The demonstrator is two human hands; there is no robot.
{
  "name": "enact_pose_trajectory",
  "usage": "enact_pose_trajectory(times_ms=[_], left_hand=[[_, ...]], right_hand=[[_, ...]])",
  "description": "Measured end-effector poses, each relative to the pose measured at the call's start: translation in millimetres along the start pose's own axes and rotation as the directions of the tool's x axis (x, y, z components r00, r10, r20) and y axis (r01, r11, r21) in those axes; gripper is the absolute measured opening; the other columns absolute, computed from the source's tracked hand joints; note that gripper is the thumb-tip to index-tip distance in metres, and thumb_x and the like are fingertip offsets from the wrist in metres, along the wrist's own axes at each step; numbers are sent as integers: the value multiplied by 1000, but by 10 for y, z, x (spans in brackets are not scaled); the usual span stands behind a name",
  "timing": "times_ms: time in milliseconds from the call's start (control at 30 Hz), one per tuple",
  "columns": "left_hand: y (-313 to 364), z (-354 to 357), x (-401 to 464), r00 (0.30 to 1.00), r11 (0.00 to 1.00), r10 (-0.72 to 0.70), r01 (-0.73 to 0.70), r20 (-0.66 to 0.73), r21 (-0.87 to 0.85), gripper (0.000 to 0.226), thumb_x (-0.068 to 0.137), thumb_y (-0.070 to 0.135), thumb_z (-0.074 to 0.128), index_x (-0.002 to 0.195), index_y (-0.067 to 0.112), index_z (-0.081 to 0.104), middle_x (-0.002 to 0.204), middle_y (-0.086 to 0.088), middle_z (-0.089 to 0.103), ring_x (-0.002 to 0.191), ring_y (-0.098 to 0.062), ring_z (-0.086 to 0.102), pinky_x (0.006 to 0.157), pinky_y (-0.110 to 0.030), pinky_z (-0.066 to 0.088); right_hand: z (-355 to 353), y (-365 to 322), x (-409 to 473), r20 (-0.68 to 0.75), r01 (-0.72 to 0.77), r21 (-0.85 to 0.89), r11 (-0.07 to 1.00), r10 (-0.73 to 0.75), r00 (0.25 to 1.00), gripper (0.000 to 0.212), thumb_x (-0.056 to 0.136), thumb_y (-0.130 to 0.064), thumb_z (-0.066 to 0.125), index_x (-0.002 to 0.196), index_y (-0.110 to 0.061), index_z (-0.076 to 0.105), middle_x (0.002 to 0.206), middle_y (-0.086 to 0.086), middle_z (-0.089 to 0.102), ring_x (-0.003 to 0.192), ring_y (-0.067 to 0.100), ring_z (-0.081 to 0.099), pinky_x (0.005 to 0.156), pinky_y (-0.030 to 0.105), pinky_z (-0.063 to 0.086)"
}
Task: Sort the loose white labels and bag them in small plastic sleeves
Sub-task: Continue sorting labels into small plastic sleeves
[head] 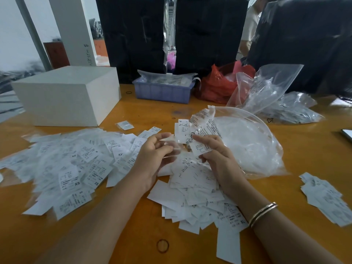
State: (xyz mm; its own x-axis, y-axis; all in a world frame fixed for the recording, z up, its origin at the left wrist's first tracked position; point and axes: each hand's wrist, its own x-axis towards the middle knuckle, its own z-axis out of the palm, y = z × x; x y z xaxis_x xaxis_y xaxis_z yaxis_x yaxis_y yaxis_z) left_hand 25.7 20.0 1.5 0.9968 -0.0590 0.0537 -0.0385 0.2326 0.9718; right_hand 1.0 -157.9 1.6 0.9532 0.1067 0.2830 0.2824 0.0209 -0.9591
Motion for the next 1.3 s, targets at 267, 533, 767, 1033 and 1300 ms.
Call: enact_pose_trajectory(times_ms=[267,533,767,1033,1300], left_hand=[[-3,-23,19,994,983,-78,89,77,-159,13,88,-3,56,92,1,68,94,-3,74,77,-13,70,67,-23,56],[-4,-6,3,998,989,-48,54,42,-139,6,85,6,63,90,11,62,94,-12,74,83,-19,72,69,-27,57],[42,17,-17,998,980,-33,44,60,-196,24,82,0,61,102,13,62,99,-12,73,91,-22,71,66,-23,56],[52,27,-25,999,978,6,4,47,-208,22,84,-3,59,97,13,65,94,-9,74,90,-21,71,64,-22,55],[3,23,-9,997,993,36,-28,64,-119,23,82,-1,64,100,12,64,96,-7,74,91,-19,71,68,-22,56]], right_hand=[[5,33,47,-97,-31,-46,998,27,995,62,87,-2,63,115,-56,50,112,1,62,77,10,67,68,19,53],[-66,33,72,-229,-94,164,982,130,965,49,80,-5,71,111,-39,55,77,6,67,73,20,66,71,29,56],[-18,48,57,-72,-111,168,979,125,990,24,87,-1,60,104,-16,53,89,7,72,74,22,70,60,24,54],[7,16,33,-177,-131,-116,984,109,978,17,89,-28,63,75,-19,69,53,0,53,45,8,48,43,19,40],[31,-32,15,-173,-156,-95,983,138,975,19,92,-27,60,80,-16,70,49,0,52,40,9,44,41,19,37]])
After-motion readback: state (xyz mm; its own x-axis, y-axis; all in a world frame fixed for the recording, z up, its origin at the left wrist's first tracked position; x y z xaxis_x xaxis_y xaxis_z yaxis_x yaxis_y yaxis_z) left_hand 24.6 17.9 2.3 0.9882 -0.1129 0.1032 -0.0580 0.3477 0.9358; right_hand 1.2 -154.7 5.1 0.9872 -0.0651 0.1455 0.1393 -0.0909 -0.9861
